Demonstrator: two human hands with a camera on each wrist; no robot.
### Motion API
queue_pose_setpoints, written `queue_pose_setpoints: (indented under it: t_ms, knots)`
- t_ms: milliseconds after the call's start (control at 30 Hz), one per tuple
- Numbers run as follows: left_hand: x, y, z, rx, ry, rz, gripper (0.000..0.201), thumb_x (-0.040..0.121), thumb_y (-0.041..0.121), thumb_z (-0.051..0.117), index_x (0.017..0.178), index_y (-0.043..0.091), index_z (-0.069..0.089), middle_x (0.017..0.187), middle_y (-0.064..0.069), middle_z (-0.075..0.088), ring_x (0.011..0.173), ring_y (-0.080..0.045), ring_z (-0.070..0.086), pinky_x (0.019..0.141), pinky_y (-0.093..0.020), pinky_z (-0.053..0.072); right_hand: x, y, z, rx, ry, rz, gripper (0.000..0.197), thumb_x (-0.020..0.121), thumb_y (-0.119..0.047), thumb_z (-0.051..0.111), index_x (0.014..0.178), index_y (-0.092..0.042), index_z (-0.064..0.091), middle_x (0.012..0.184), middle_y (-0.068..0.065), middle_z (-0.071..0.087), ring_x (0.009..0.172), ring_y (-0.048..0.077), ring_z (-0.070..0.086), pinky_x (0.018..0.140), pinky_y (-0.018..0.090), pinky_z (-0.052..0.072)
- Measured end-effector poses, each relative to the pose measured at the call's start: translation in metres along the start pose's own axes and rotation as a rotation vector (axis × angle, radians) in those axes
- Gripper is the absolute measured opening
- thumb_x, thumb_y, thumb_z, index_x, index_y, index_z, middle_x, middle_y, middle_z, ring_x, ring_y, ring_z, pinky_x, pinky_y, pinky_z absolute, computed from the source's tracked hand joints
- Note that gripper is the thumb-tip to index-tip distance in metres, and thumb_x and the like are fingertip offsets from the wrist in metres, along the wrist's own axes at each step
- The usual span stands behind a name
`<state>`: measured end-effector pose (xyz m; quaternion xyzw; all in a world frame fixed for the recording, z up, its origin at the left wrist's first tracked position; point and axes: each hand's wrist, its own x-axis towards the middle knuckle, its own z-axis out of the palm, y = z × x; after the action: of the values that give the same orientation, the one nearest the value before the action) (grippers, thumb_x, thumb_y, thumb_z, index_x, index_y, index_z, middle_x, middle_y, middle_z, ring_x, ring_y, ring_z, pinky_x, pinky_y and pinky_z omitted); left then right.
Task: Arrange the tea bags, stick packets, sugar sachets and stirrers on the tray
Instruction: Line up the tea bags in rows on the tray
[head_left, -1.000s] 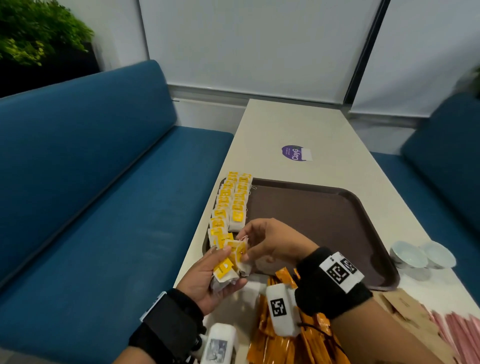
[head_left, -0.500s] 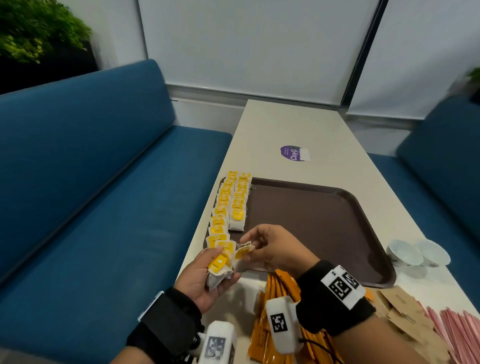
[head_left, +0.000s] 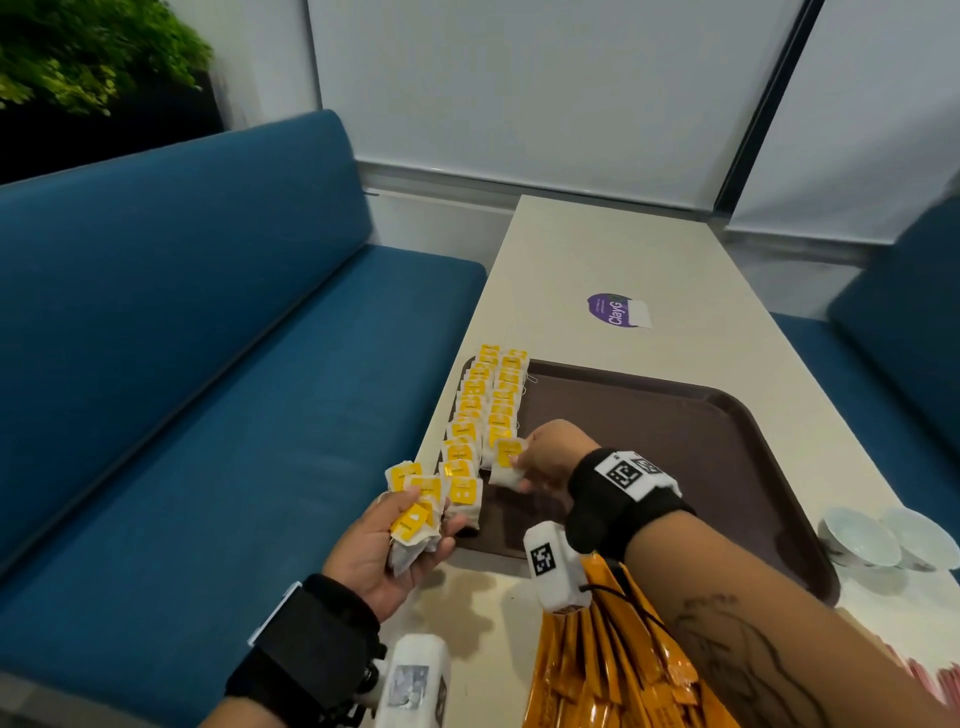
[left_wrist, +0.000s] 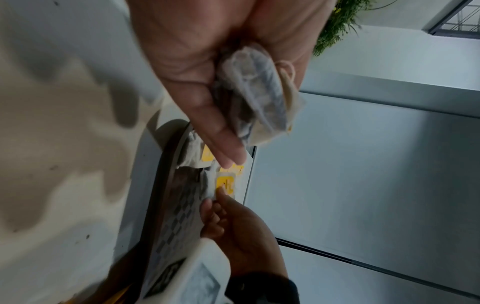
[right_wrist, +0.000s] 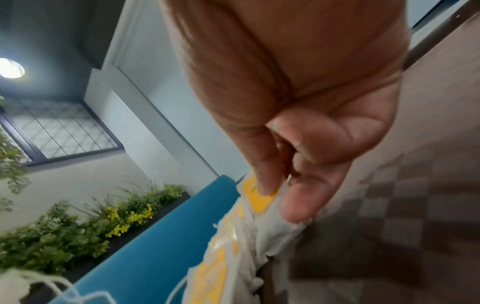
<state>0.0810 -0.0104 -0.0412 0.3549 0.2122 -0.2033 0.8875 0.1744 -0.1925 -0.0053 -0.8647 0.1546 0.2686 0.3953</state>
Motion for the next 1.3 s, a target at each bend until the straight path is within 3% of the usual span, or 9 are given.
queue_pose_setpoints:
  t_ms: [167, 233, 367, 533, 667, 800, 933, 1200, 1300]
  knots:
    - [0.003, -0.001, 0.000, 0.023, -0.006, -0.008, 0.042, 0.094, 0.020, 0.049, 0.132, 0.004, 0.045, 0.085, -0.017, 0.073, 0.067, -0.028, 0.072, 0.046, -0.029, 0.056, 0.015, -0.001, 0.009, 0.025, 0.045, -0.021, 0.023, 0.090, -0.007, 0.057, 0.069, -0.012, 0.050, 0.068, 0.004, 0.057, 0.036, 0.004, 0.056, 0.034, 0.013, 0.040]
    - [0.003, -0.003, 0.001, 0.031, -0.016, -0.016, 0.036, 0.094, 0.018, 0.049, 0.126, 0.003, 0.048, 0.081, -0.016, 0.073, 0.066, -0.028, 0.072, 0.046, -0.028, 0.055, 0.014, -0.002, 0.010, 0.038, 0.064, -0.037, 0.023, 0.089, -0.007, 0.059, 0.068, -0.013, 0.050, 0.067, 0.003, 0.057, 0.042, 0.007, 0.056, 0.031, 0.010, 0.037]
    - [0.000, -0.007, 0.005, 0.063, -0.033, -0.033, 0.018, 0.093, 0.016, 0.049, 0.108, 0.007, 0.054, 0.081, -0.017, 0.072, 0.066, -0.029, 0.071, 0.046, -0.027, 0.055, 0.013, -0.003, 0.010, 0.031, 0.074, -0.060, 0.022, 0.085, -0.006, 0.064, 0.068, -0.014, 0.051, 0.066, 0.002, 0.057, 0.051, 0.009, 0.054, 0.033, 0.011, 0.039]
    - [0.001, -0.012, 0.008, 0.078, -0.050, -0.054, 0.014, 0.093, 0.015, 0.050, 0.105, 0.012, 0.056, 0.093, -0.017, 0.069, 0.070, -0.031, 0.070, 0.045, -0.028, 0.054, 0.007, 0.004, 0.005, 0.070, 0.140, -0.098, 0.025, 0.082, -0.001, 0.064, 0.067, -0.015, 0.050, 0.067, 0.004, 0.058, 0.055, 0.013, 0.056, 0.053, 0.024, 0.050]
    - [-0.002, -0.014, 0.013, 0.085, -0.077, -0.067, 0.015, 0.092, 0.015, 0.050, 0.105, 0.010, 0.055, 0.092, -0.018, 0.066, 0.069, -0.031, 0.070, 0.044, -0.027, 0.053, -0.015, 0.010, 0.001, 0.281, 0.164, -0.138, 0.019, 0.086, 0.003, 0.061, 0.084, -0.012, 0.050, 0.071, 0.006, 0.061, 0.056, 0.014, 0.055, 0.044, 0.022, 0.041]
    - [-0.009, -0.017, 0.016, 0.128, -0.127, -0.090, 0.019, 0.091, 0.016, 0.052, 0.108, 0.010, 0.056, 0.084, -0.015, 0.070, 0.071, -0.031, 0.070, 0.046, -0.028, 0.054, -0.051, 0.018, 0.000, 0.343, -0.016, -0.299, 0.007, 0.084, -0.011, 0.069, 0.084, -0.009, 0.062, 0.067, 0.001, 0.062, 0.057, 0.009, 0.056, 0.040, 0.014, 0.040]
    - [-0.015, -0.021, 0.018, 0.163, -0.187, -0.125, 0.033, 0.081, 0.018, 0.059, 0.113, 0.014, 0.057, 0.096, -0.015, 0.071, 0.075, -0.032, 0.070, 0.047, -0.029, 0.055, -0.074, 0.026, 0.005, 0.285, -0.177, -0.339, 0.014, 0.081, -0.021, 0.072, 0.086, -0.009, 0.067, 0.071, 0.000, 0.065, 0.061, 0.006, 0.058, 0.060, 0.015, 0.049]
    - [-0.020, -0.031, 0.020, 0.135, -0.140, -0.108, 0.034, 0.076, 0.022, 0.062, 0.108, 0.010, 0.058, 0.101, -0.020, 0.063, 0.096, -0.037, 0.059, 0.046, -0.032, 0.056, -0.098, 0.040, 0.016, 0.456, -0.208, -0.342, 0.012, 0.081, 0.001, 0.068, 0.074, -0.003, 0.059, 0.055, -0.001, 0.063, 0.042, 0.002, 0.058, 0.040, 0.012, 0.043]
    - [-0.021, -0.032, 0.016, 0.095, -0.138, -0.109, 0.028, 0.079, 0.023, 0.061, 0.105, 0.011, 0.059, 0.097, -0.019, 0.067, 0.086, -0.035, 0.065, 0.047, -0.031, 0.056, -0.096, 0.043, 0.020, 0.497, -0.131, -0.362, 0.011, 0.082, -0.003, 0.069, 0.075, -0.006, 0.061, 0.067, 0.006, 0.061, 0.044, 0.002, 0.056, 0.042, 0.012, 0.043]
